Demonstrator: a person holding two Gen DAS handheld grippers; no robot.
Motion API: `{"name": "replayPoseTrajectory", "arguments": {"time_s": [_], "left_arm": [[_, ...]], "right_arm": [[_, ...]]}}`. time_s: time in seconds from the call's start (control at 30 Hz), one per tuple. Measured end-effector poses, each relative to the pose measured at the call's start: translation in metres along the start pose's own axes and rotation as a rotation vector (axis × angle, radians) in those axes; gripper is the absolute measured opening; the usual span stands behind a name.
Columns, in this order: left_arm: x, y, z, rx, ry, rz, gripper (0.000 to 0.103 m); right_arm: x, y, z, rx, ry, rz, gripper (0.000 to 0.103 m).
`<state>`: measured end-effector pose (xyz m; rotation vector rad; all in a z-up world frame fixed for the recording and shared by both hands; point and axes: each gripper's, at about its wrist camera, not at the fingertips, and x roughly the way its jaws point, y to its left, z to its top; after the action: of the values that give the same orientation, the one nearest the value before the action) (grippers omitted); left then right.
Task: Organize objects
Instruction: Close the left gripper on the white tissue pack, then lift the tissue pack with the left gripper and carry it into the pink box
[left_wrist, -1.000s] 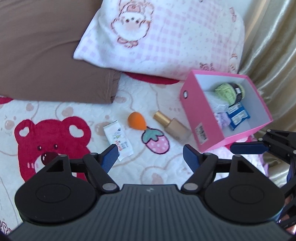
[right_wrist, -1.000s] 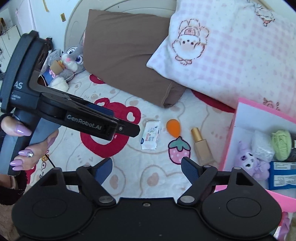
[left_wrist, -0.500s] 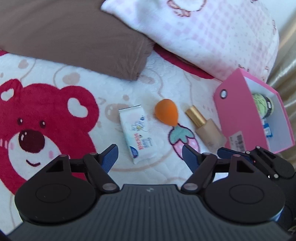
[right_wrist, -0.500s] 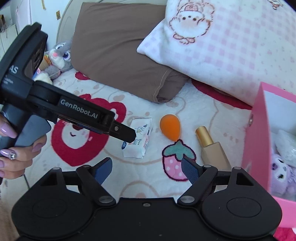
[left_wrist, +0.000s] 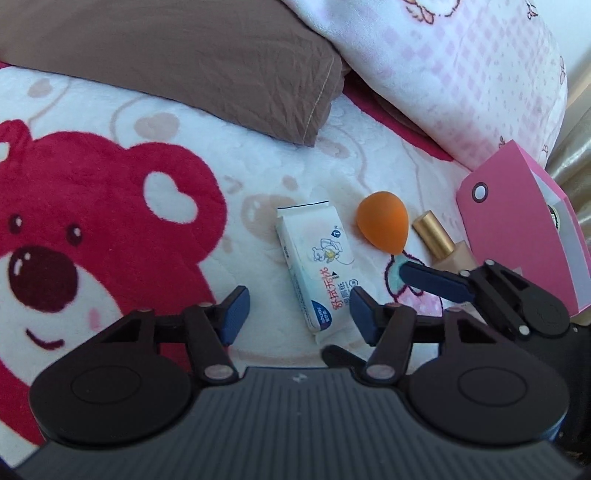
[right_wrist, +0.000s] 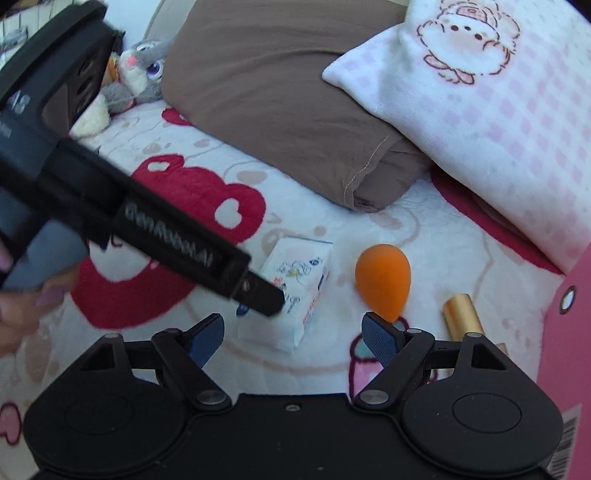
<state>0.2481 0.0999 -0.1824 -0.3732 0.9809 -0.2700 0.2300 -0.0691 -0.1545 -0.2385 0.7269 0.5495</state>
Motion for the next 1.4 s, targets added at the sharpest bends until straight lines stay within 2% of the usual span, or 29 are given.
{"name": "replayPoseTrajectory", "arguments": {"time_s": [0.1,0.17,0.2,0.23,0.27,0.3,0.37,0.57,0.83,1.0,1.1,1.4], "left_arm": [[0.002,-0.002,-0.001,0.028,-0.019,-0.024,0.054],[0.004,-0.001,0.001,0.034,-0.022,-0.036,0.045],[0.005,0.001,0.003,0.011,-0.023,-0.052,0.042],[0.006,0.004,0.005,-0.017,-0.020,-0.082,0.035],[0.007,0.005,0.006,-0.027,-0.013,-0.106,0.030],[0.006,0.005,0.006,-0.028,-0.015,-0.105,0.031],[0.005,0.004,0.003,-0.016,-0.021,-0.100,0.027],[-0.005,-0.006,-0.002,-0.048,0.045,-0.116,0.026],[-0.003,-0.026,-0.034,-0.111,0.179,-0.167,0.026],[-0.005,-0.040,-0.046,-0.084,0.147,-0.108,0.026],[-0.007,-0.044,-0.047,-0.092,0.126,-0.091,0.027],[-0.029,-0.079,-0.060,-0.019,0.101,-0.057,0.028]], "right_arm": [[0.012,-0.001,0.002,0.033,0.005,0.003,0.085],[0.017,0.003,0.001,0.010,-0.005,-0.018,0.082],[0.019,0.007,0.000,-0.013,-0.004,-0.018,0.079],[0.020,0.011,0.000,-0.033,0.004,-0.010,0.068],[0.020,0.014,0.001,-0.051,0.012,0.003,0.062],[0.020,0.017,0.001,-0.062,0.013,-0.001,0.061],[0.021,0.017,0.001,-0.052,0.010,-0.021,0.053],[0.004,0.015,-0.001,0.058,0.029,-0.010,0.052],[-0.029,0.022,-0.025,0.139,0.142,-0.032,0.055],[-0.033,0.019,-0.041,0.187,0.147,-0.012,0.055],[-0.034,0.024,-0.046,0.149,0.122,-0.032,0.051],[-0.064,0.017,-0.050,0.235,0.087,-0.012,0.050]]}}
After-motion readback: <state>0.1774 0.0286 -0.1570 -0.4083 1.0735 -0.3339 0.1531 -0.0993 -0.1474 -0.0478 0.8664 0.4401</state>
